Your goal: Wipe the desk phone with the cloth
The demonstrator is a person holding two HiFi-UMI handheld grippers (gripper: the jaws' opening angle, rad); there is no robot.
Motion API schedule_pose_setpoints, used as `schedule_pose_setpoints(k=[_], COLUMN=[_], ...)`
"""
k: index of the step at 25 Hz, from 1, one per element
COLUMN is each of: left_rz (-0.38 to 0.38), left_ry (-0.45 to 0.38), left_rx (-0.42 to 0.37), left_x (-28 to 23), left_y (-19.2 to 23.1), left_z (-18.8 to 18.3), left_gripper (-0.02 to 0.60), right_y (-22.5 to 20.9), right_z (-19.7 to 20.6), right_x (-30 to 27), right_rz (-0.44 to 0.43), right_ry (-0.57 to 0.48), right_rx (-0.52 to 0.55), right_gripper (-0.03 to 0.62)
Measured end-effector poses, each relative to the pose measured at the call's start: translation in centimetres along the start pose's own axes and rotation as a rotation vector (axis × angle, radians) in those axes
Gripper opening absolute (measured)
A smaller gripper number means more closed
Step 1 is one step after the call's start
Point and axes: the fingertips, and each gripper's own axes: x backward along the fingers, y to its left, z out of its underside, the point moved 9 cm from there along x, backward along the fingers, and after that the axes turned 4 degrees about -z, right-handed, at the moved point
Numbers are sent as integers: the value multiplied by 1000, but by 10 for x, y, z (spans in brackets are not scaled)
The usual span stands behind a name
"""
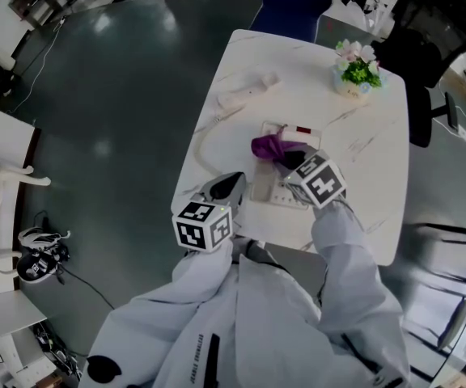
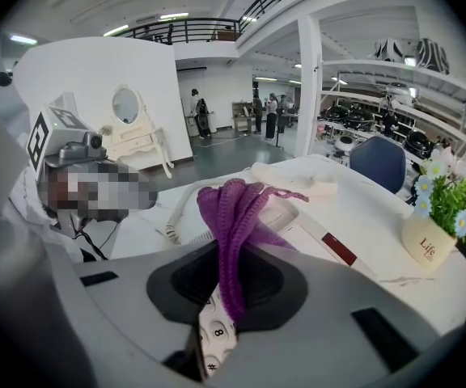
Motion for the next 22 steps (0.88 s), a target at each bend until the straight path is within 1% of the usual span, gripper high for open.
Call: schedule_pose_setpoints(k=[11, 17, 22], left_rz=[9, 52, 74], left_ry=[-1, 21, 45], left_rx=[7, 11, 9], left_x=[6, 6, 9], left_y=[-4, -6, -3], left_z=[11, 14, 19], left_gripper=[-3, -3, -3], right_y=[17, 25, 34], right_z=[6, 7, 12], right_x=[-1, 0, 0], right_rz=[-14, 11, 30], right_ry=[27, 16, 39], right_rx=[19, 14, -1], right_gripper=[38, 38, 38])
